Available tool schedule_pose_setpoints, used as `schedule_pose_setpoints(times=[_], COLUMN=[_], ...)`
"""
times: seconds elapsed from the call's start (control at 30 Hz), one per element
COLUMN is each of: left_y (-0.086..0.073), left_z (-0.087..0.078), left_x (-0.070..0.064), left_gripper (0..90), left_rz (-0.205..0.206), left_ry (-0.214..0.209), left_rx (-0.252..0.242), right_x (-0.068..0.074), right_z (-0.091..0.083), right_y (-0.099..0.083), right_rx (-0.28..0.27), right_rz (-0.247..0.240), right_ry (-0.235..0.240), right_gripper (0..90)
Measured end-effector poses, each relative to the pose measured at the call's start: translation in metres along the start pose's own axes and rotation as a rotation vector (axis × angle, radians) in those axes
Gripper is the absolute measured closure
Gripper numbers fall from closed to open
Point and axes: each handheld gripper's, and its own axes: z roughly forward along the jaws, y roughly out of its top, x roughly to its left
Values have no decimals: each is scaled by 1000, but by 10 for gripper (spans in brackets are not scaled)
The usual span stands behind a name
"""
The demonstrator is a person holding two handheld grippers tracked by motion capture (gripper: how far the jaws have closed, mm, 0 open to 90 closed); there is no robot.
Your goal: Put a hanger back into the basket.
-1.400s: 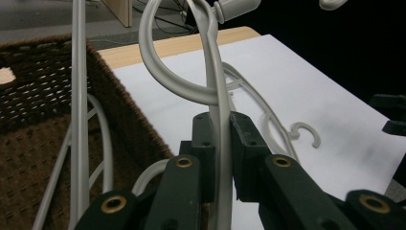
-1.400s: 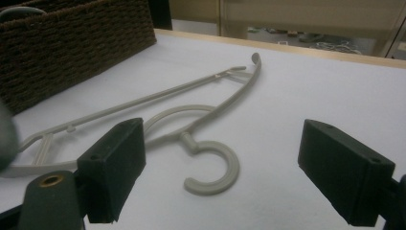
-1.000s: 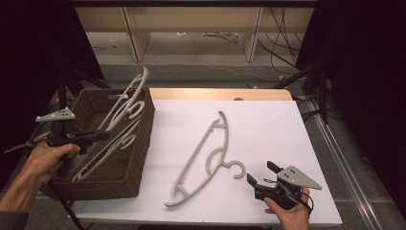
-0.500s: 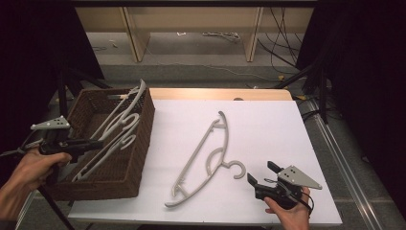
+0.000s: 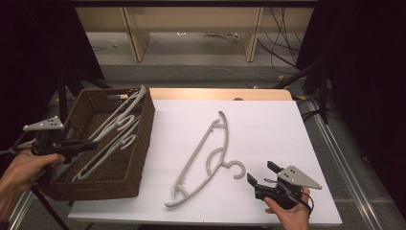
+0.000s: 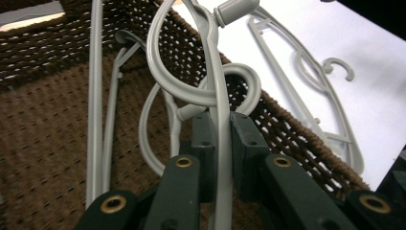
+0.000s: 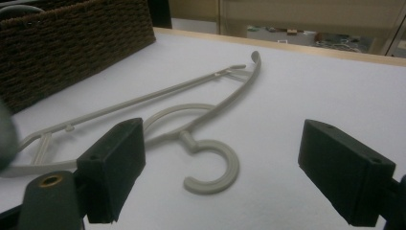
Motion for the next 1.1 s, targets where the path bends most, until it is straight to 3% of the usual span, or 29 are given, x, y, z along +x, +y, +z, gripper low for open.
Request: schedule_pose_setpoints(times=[0.2,0.4,0.47,0.57,0.63,0.73,0.93,1.1], left_y=[-5,-2,-1,1,0,0,-5,-12], left_z=[-1,6,11,15,17,16,25,32], left_x=[8,16,18,23,22,25,27,29], left_gripper=[813,813,813,812,812,812,812,811], left_rz=[-19,-6,0,41,25,55,71,69], left_ry=[25,36,43,37,44,46,53,58], left_rx=[10,32,58,123,124,173,263,300], right_x=[0,1,0,1,1,1,2,0], right_z=[0,0,0,0,0,0,1,-1], right_y=[0,0,0,0,0,0,0,1], right_rx=[6,22,25,22,26,27,13,33], right_rz=[-1,-6,-7,2,2,3,6,0], right_ry=[0,-7,-6,-3,0,0,9,-5], right_gripper=[173,173,173,173,173,173,173,173])
